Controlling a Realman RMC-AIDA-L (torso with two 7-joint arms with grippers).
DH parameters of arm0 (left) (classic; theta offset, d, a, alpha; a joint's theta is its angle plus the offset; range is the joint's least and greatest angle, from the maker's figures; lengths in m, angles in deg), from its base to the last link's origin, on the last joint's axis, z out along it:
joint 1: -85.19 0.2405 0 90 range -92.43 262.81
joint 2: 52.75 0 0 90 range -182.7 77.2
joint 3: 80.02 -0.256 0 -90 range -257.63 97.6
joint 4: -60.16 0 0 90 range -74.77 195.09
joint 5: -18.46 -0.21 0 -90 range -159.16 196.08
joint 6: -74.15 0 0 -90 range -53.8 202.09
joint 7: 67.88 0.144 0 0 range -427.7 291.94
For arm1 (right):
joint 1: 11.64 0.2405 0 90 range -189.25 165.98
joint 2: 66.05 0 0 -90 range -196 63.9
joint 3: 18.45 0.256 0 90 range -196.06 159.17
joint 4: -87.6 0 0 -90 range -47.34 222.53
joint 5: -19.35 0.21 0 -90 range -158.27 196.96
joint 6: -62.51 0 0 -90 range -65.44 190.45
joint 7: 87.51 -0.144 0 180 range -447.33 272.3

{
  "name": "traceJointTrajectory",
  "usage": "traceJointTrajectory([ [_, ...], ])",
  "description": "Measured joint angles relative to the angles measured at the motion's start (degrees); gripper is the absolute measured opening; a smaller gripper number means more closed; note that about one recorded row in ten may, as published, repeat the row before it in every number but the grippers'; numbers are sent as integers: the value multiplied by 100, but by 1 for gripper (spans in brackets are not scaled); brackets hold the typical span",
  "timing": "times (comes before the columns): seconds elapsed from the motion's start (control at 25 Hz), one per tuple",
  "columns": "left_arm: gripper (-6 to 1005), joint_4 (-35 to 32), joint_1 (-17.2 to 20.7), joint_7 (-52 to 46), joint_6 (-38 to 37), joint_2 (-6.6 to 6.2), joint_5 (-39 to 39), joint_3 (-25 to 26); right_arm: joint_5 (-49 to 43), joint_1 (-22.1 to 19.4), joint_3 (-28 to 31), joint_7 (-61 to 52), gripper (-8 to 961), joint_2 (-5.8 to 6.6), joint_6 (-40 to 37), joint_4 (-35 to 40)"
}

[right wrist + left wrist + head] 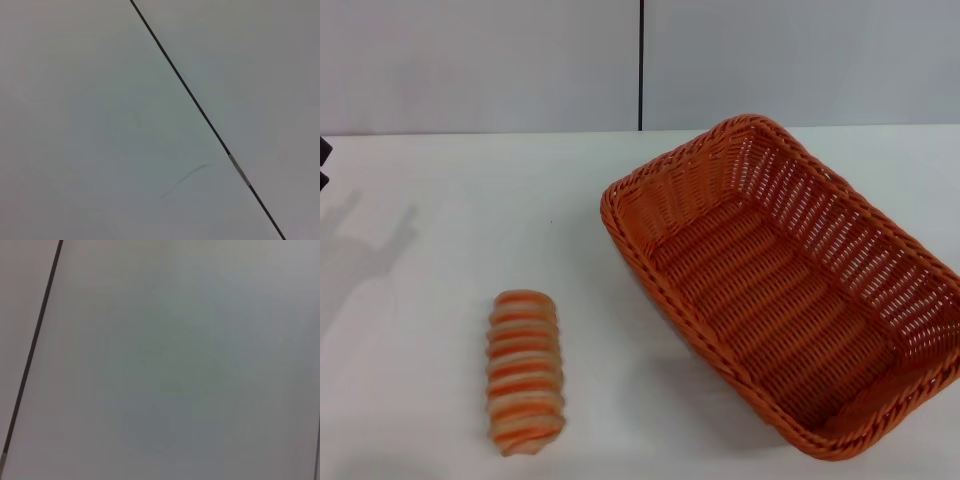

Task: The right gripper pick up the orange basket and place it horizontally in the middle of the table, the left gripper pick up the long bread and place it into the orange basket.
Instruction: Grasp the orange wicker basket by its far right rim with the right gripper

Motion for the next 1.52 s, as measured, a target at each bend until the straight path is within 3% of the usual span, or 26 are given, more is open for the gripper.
traceJointTrajectory([
  [0.24,829,0,-34,1,1,-3,22,13,-137,55,-17,-451,720,28,43,-334],
  [0.32,829,0,-45,2,1,-4,29,23,-490,102,-23,-1067,718,65,-25,-838],
  [0.36,829,1,-48,2,1,-4,30,33,-1039,197,-22,-1932,717,118,-162,-1531],
  [0.4,829,1,-48,2,1,-4,30,33,-1039,197,-22,-1932,717,118,-162,-1531],
  [0.44,829,0,-60,2,6,-4,32,34,-1701,328,-21,-2804,716,187,-231,-2249],
  [0.48,829,0,-60,2,6,-4,32,34,-1701,328,-21,-2804,715,187,-231,-2249],
  [0.56,829,3,-75,2,29,1,34,33,-2740,615,-62,-4001,714,324,-89,-3337],
  [0.68,829,10,-76,2,45,4,29,28,-3215,788,-202,-4559,712,416,87,-3888],
  [0.8,829,26,-47,2,68,6,19,29,-3744,1067,-515,-5182,710,615,320,-4478],
  [0.84,829,37,-32,2,86,10,16,31,-4036,1332,-783,-5631,709,856,596,-4597],
  [0.88,829,37,-32,2,86,10,16,31,-4036,1332,-783,-5631,708,856,596,-4597],
  [1.0,829,82,-25,2,97,7,17,33,-4298,1793,-1039,-6054,706,1141,1021,-4485],
  [1.04,829,93,-24,2,83,2,17,34,-4604,2155,-1149,-6248,706,1268,1258,-4351],
  [1.08,829,93,-24,2,83,2,17,34,-4604,2155,-1149,-6248,705,1268,1258,-4351],
  [1.24,829,93,17,1,9,-1,31,37,-5354,2869,-1533,-6494,702,1432,1719,-3784],
  [1.36,828,92,53,-2,-56,-4,33,46,-5531,3240,-2168,-6720,700,1451,1730,-3111],
  [1.52,828,88,89,-3,-70,-10,38,63,-5540,3462,-2565,-6797,697,1452,1627,-2721],
])
